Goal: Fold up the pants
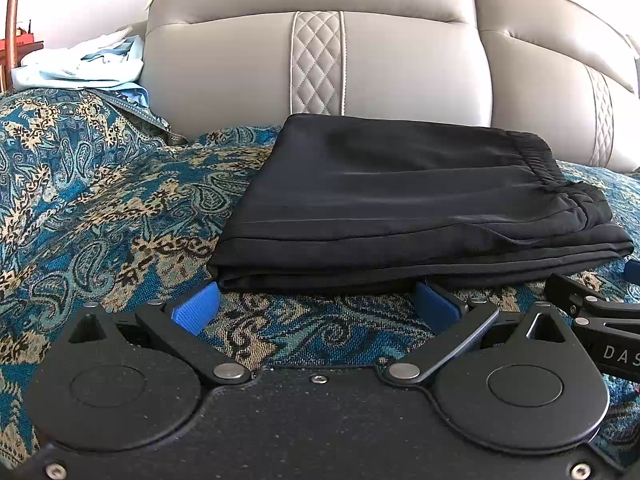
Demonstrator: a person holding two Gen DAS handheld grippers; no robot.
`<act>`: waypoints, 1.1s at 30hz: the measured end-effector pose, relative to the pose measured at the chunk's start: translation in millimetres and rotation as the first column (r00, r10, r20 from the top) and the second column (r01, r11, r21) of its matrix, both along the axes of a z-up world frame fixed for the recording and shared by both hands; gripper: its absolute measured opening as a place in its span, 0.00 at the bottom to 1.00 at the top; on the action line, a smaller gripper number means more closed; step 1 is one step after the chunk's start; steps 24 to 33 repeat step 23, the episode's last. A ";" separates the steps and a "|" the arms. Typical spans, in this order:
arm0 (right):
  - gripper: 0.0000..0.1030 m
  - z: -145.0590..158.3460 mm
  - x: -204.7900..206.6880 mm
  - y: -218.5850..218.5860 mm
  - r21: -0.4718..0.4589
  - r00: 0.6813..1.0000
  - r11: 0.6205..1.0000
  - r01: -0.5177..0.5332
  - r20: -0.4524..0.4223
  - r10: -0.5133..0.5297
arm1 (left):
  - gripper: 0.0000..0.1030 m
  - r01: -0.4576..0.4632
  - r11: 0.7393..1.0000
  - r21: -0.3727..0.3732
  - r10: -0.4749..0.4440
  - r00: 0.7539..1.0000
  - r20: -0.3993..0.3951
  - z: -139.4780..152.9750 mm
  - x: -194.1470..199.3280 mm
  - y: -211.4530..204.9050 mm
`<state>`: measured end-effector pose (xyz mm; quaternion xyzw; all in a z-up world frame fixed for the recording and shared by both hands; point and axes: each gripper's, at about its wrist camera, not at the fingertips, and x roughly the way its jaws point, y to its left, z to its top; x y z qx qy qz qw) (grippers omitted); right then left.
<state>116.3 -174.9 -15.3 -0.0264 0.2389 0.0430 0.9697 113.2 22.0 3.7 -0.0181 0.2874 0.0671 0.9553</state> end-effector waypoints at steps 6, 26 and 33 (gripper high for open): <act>1.00 0.1 0.2 -0.2 0.000 1.000 1.000 0.000 0.000 0.000 | 1.00 0.000 1.000 0.000 0.000 1.000 0.000 -0.2 -0.2 0.0; 1.00 0.1 0.2 -0.2 0.000 1.000 1.000 0.000 0.000 0.000 | 1.00 0.006 1.000 0.002 -0.006 1.000 0.007 -0.7 -1.2 0.0; 1.00 0.1 0.2 -0.2 0.000 1.000 1.000 0.000 0.000 0.000 | 1.00 0.006 1.000 0.002 -0.006 1.000 0.007 -0.7 -1.2 0.0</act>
